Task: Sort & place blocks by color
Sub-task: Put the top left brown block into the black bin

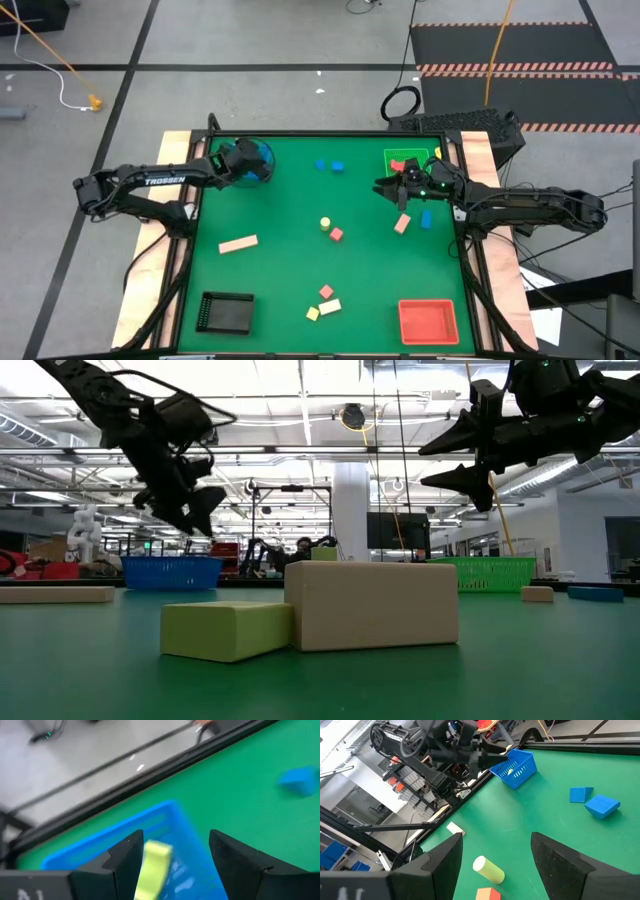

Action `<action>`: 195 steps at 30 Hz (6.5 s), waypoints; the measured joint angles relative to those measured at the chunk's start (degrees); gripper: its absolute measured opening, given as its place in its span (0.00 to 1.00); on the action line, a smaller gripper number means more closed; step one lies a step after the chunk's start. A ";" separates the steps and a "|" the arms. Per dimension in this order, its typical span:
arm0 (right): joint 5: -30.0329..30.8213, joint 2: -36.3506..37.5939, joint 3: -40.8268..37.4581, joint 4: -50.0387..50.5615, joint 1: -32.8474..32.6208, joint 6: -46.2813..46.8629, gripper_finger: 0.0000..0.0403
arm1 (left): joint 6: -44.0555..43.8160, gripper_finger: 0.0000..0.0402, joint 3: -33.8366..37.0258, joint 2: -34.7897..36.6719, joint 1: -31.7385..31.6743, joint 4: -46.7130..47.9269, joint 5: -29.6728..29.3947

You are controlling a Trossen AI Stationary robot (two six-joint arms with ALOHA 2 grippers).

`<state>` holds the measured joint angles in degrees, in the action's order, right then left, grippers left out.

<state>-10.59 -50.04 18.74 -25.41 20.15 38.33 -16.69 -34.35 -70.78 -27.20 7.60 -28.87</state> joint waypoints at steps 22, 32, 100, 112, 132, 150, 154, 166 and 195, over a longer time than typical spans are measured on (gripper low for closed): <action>0.00 0.00 0.00 -0.01 0.00 0.00 0.56 | -13.40 0.54 0.00 -0.02 40.17 1.41 16.47; 0.00 0.00 0.00 0.00 -0.01 0.00 0.56 | -29.42 0.55 0.00 -0.02 52.26 18.27 16.43; -0.01 0.02 0.00 -0.02 -0.01 0.00 0.56 | -42.69 0.42 -14.03 -0.50 65.89 24.41 18.54; 0.00 0.02 0.00 -0.01 -0.01 0.00 0.56 | -40.27 0.07 -14.03 -0.48 69.45 29.36 15.45; 0.00 0.02 0.00 -0.02 0.00 0.00 0.56 | -33.29 0.29 -14.10 -2.68 53.23 21.98 14.79; 0.00 0.00 0.00 0.03 -0.01 0.00 0.56 | -36.41 0.58 -14.08 -14.43 56.39 30.62 20.51; 0.00 0.00 -0.01 0.07 0.00 0.00 0.56 | -36.36 0.64 -14.08 -14.43 57.45 31.80 20.28; 0.00 0.00 -0.02 0.02 0.00 0.00 0.56 | -36.13 0.71 -9.39 -18.22 59.65 28.06 18.32; 0.00 0.02 -0.02 0.08 -0.01 0.00 0.56 | -20.36 0.32 -9.11 -2.06 64.39 23.93 9.24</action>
<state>-10.59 -50.02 18.72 -25.33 20.14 38.33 -37.05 -43.46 -72.85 37.19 31.53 -19.63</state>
